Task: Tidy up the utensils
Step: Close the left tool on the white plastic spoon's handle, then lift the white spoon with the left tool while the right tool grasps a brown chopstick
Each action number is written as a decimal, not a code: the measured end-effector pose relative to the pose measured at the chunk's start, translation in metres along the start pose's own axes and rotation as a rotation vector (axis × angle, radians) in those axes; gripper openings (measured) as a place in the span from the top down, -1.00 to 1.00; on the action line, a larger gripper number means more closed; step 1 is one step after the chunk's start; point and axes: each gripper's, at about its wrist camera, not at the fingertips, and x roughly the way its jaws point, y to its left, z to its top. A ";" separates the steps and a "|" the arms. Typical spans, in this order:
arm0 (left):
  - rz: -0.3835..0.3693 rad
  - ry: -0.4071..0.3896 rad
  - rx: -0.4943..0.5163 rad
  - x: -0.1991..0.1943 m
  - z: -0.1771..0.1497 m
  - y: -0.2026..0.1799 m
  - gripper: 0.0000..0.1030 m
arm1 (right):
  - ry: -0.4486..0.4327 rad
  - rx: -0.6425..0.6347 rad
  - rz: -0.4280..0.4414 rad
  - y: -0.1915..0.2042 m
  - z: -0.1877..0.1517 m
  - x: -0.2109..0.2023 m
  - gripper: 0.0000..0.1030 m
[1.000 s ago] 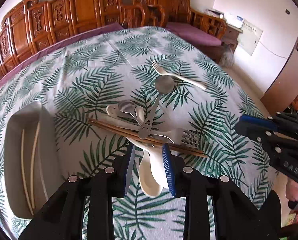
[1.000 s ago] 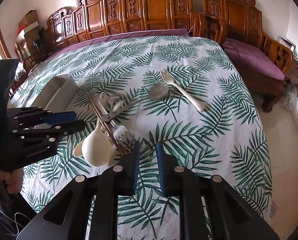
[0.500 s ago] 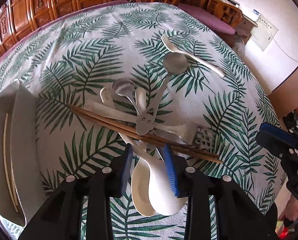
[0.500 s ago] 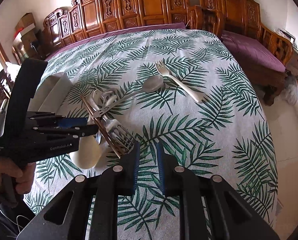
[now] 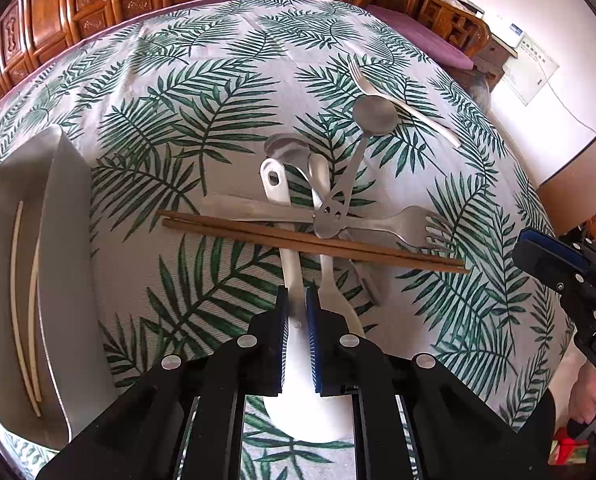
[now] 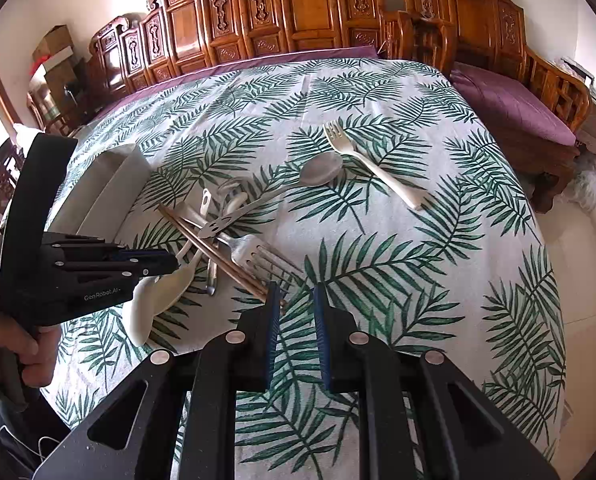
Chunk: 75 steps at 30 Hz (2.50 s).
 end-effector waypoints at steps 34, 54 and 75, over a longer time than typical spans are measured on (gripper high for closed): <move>0.097 0.051 0.145 0.002 -0.004 -0.010 0.80 | 0.014 -0.007 0.002 0.009 -0.004 0.003 0.63; 0.151 -0.128 0.092 -0.057 0.039 0.026 0.85 | 0.020 -0.010 0.028 0.024 -0.004 0.007 0.63; 0.062 -0.231 0.080 -0.118 0.012 0.042 0.84 | 0.093 -0.094 0.123 0.068 0.004 0.035 0.63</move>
